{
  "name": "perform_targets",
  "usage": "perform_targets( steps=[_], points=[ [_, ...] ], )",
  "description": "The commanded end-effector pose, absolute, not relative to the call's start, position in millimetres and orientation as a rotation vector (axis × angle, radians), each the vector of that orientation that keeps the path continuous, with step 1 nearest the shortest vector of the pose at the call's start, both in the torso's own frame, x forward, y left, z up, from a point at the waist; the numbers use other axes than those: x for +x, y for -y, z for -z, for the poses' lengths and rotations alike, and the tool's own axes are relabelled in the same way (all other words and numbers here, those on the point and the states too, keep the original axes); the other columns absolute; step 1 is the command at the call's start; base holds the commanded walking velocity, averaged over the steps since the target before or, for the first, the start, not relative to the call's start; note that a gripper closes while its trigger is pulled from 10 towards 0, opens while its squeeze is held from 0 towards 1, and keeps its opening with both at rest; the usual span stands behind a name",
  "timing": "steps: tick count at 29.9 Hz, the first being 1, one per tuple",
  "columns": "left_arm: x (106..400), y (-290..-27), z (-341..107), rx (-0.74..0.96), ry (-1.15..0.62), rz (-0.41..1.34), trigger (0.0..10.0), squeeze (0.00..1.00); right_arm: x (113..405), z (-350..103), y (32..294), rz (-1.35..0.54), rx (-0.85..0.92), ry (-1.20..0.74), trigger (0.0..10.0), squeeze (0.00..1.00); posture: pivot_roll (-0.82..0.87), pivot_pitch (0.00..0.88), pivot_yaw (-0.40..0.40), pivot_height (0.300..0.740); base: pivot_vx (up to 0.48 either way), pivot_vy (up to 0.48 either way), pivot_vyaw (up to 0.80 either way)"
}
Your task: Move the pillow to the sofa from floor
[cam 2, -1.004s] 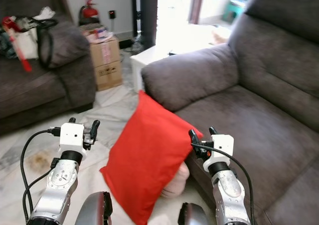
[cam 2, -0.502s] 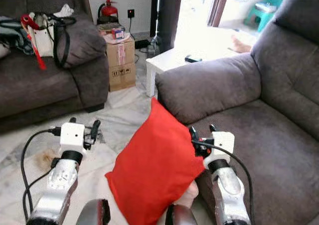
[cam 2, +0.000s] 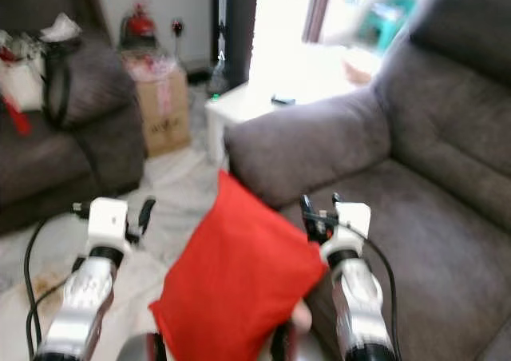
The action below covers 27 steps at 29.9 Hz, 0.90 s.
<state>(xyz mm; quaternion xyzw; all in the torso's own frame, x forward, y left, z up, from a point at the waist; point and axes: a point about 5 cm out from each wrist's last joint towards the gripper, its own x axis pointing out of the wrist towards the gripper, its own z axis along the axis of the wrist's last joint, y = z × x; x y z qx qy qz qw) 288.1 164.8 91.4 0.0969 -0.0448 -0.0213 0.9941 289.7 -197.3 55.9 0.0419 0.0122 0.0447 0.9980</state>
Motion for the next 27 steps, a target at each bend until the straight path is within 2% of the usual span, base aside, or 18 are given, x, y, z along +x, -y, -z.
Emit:
perform_targets(
  steps=[1,19,20,21,27],
  points=[
    [286.6,-164.7,-89.8,0.201,0.084,0.055,10.0,0.0,290.4,-57.2,198.0,-0.08,0.089,-0.016,10.0,0.0,-0.03,0.0,-0.057,0.585,0.0,0.0,0.0],
    [278.7,-182.3,-75.7,0.213,0.007,0.016,10.0,0.0,270.0,-20.2,196.0,-0.169,0.14,-0.213,10.0,0.0,-0.04,0.0,-0.045,0.585,0.0,0.0,0.0],
    [278.2,-183.7,-75.0,0.209,0.003,0.013,10.0,0.0,269.6,-19.8,196.6,-0.165,0.147,-0.214,10.0,0.97,-0.04,0.0,-0.044,0.585,0.0,0.0,0.0],
    [277.5,-185.6,-73.7,0.205,-0.005,0.007,10.0,0.0,269.4,-19.3,197.4,-0.159,0.151,-0.215,10.0,1.0,-0.04,0.0,-0.043,0.585,0.0,0.0,0.0],
    [262.3,-206.3,-53.9,0.152,-0.09,-0.083,10.0,0.0,270.2,-13.3,200.7,-0.114,0.259,-0.236,10.0,1.0,-0.04,0.0,-0.038,0.585,0.0,0.0,0.0]
  ],
)
